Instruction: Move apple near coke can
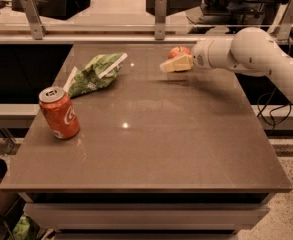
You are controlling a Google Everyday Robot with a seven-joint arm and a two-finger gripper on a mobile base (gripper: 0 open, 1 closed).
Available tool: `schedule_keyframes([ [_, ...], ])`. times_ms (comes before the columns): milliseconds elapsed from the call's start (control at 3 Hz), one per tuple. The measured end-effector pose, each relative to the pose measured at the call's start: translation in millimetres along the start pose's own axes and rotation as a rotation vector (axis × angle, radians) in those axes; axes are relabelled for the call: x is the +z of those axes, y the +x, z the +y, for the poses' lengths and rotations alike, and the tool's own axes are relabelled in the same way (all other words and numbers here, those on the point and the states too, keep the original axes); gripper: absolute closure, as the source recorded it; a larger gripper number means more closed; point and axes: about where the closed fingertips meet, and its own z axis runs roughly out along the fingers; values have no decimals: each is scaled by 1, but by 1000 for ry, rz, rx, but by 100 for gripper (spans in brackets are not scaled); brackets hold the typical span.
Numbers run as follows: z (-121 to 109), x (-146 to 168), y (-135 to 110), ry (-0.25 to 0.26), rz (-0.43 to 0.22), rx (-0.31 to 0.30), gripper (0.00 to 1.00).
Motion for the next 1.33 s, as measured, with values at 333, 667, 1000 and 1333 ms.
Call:
schedule_keyframes([
  [333,-1,11,6,-14,-19,29,1],
  [667,3,25,18,-28,-57,79,19],
  [1000,6,27,17,-33,-56,77,42],
  [1333,8,29,17,-37,-56,77,64],
])
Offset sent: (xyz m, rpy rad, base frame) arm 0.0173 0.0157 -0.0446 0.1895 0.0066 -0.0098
